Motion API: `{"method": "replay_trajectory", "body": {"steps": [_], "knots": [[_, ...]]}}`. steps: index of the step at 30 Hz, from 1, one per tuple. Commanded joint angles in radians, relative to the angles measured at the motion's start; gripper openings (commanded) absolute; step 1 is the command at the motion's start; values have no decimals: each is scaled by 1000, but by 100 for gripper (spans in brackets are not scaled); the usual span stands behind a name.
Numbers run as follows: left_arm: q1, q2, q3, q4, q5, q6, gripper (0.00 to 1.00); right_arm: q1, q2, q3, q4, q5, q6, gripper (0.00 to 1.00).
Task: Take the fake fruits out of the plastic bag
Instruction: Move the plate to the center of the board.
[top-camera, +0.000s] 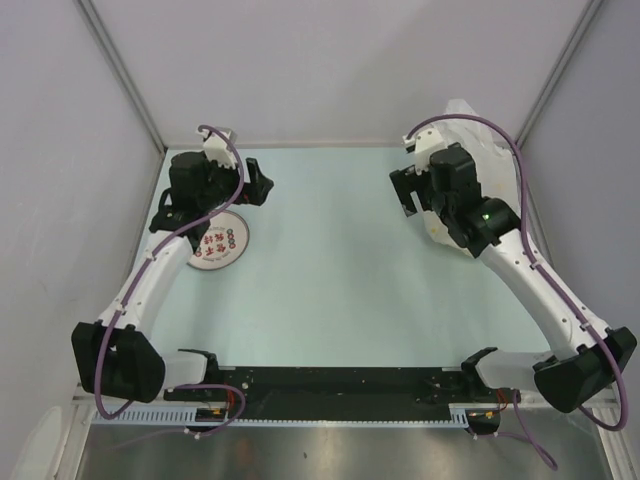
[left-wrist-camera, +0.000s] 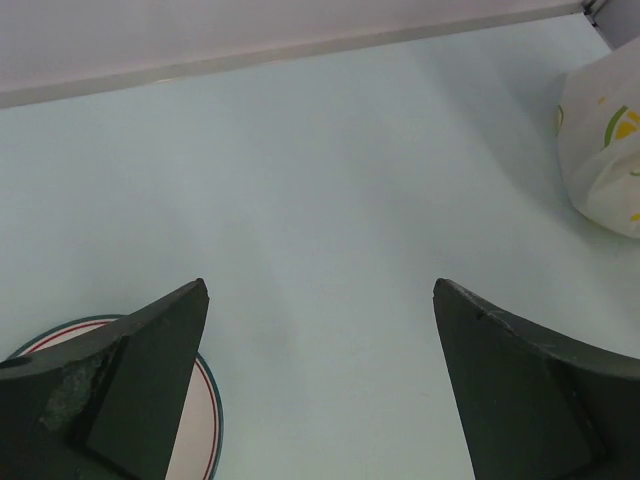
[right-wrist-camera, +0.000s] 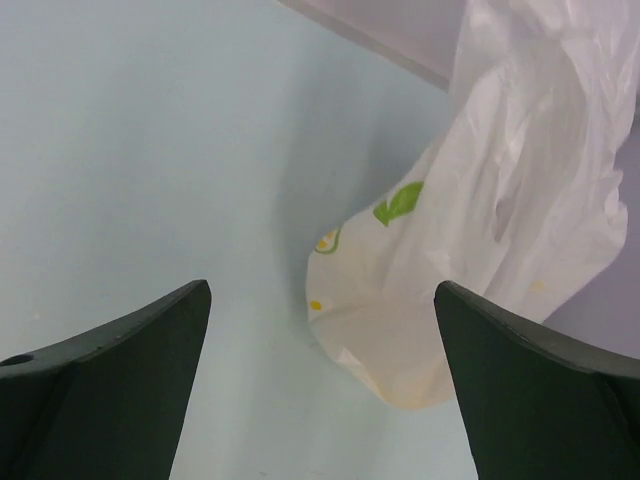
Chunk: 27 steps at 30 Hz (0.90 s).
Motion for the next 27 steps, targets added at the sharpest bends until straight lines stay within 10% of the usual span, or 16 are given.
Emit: {"method": "replay_trajectory", "body": {"steps": [1,9,27], "knots": [[-15,-15,46,-24,11,-39,100,27,4,145,104,-126,-164,100],[-32,-37,49,1,41,-48,100,-275,244,509,61,-295,79,88],[-23,-74,-3,-37,-20,-8,100,-412,320,332,112,-291,67,91]]}}
